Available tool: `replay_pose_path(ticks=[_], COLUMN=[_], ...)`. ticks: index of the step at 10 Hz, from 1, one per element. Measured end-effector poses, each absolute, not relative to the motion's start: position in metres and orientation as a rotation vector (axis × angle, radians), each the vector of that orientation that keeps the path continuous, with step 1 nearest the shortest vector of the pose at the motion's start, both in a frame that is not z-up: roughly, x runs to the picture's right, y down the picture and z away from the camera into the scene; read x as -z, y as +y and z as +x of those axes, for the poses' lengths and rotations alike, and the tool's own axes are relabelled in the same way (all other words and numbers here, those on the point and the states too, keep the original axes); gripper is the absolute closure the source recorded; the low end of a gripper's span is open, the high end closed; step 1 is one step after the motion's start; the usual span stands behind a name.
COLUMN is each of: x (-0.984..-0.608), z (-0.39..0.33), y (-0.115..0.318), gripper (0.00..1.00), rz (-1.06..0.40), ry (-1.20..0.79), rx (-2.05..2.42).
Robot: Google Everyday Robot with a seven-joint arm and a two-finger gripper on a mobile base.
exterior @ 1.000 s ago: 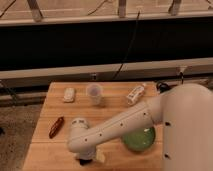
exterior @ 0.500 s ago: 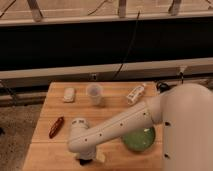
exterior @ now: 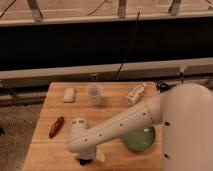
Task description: Place the eraser in the ceramic cup
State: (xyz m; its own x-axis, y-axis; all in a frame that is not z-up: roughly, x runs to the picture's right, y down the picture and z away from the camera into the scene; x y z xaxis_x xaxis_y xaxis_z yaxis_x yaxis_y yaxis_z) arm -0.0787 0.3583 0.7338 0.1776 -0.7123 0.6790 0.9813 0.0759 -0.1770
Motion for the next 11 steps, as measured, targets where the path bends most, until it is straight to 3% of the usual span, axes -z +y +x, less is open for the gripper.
replay_pose_path(ticks=[2, 4, 9, 11], x=[-0.733, -0.734, -0.734, -0.733], z=[-0.079, -0.083, -0.094, -0.092], y=[0.358, 0.354, 0.349, 0.347], gripper=[0.2, 0.31, 0.84, 0.95], rz=[-0.695, -0.687, -0.666, -0.669], ry=[-0.48, -0.505, -0.549, -0.546], rx=[1.345, 1.362, 1.375, 1.375])
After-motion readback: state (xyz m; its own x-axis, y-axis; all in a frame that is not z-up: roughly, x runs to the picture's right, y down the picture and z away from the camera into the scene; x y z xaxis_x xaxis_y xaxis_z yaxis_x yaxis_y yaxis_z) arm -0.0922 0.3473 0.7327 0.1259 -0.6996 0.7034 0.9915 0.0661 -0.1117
